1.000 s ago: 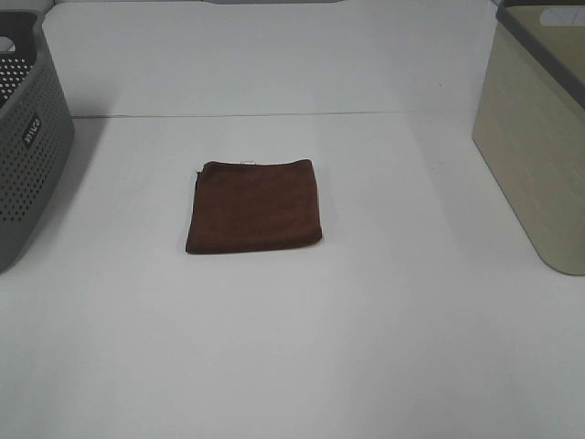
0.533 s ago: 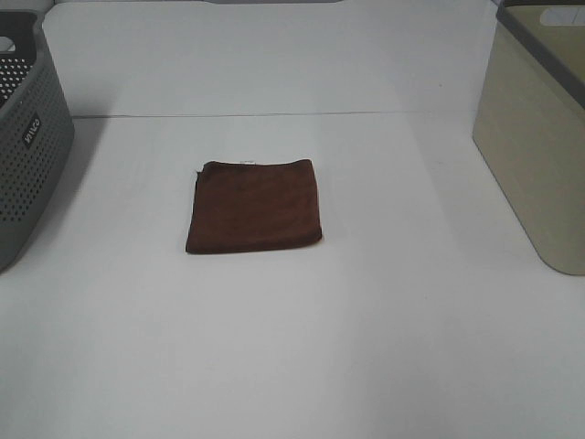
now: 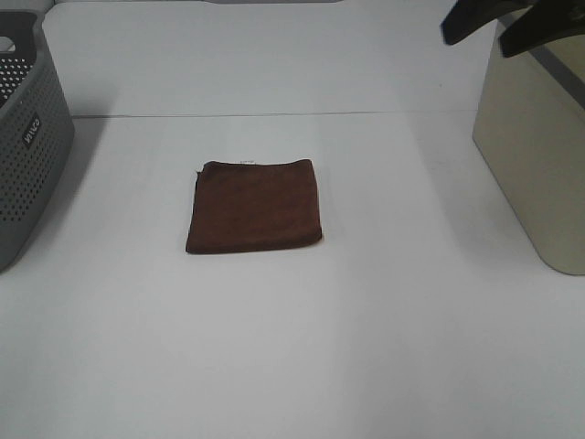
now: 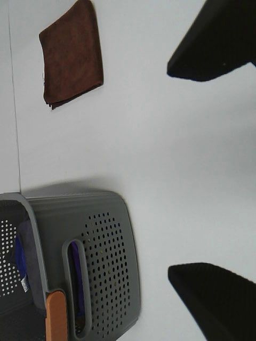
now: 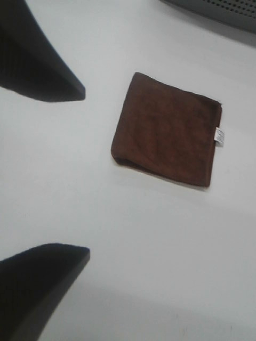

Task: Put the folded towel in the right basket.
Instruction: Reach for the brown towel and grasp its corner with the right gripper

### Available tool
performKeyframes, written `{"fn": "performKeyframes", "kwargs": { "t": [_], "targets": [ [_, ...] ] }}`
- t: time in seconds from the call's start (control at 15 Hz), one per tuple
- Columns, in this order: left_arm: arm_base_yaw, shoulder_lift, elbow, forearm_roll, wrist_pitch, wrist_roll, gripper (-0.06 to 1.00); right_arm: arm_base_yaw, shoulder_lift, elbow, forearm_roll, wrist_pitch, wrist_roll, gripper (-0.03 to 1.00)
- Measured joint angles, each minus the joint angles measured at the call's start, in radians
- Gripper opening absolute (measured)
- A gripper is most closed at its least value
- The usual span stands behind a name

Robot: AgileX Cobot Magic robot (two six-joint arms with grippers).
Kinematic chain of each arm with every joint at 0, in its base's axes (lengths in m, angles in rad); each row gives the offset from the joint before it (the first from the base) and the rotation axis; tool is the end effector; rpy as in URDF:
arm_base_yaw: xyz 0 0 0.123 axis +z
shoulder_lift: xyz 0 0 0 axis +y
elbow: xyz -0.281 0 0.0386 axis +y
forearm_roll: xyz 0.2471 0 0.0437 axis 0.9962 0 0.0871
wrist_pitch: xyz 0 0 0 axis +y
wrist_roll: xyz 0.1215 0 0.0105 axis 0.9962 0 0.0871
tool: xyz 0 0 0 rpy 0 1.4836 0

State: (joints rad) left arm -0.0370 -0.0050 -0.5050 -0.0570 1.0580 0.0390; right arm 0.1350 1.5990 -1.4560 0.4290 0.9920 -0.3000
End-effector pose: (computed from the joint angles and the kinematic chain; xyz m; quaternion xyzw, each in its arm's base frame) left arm 0.0220 -0.0069 0.2648 0.0335 0.8489 -0.0279 0.5268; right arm 0.3497 0.0904 0.3144 -0.1388 0.9360 0.1807 0.2684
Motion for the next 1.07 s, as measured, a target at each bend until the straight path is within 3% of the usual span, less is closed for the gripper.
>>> {"fn": "performKeyframes", "kwargs": {
  "t": [0.2, 1.07],
  "targets": [
    [0.000, 0.000, 0.000, 0.000, 0.000, 0.000, 0.88, 0.079, 0.163, -0.036, 0.011, -0.021, 0.012, 0.70],
    [0.000, 0.000, 0.000, 0.000, 0.000, 0.000, 0.88, 0.109, 0.759, -0.348, 0.181, 0.023, 0.002, 0.77]
  ]
}}
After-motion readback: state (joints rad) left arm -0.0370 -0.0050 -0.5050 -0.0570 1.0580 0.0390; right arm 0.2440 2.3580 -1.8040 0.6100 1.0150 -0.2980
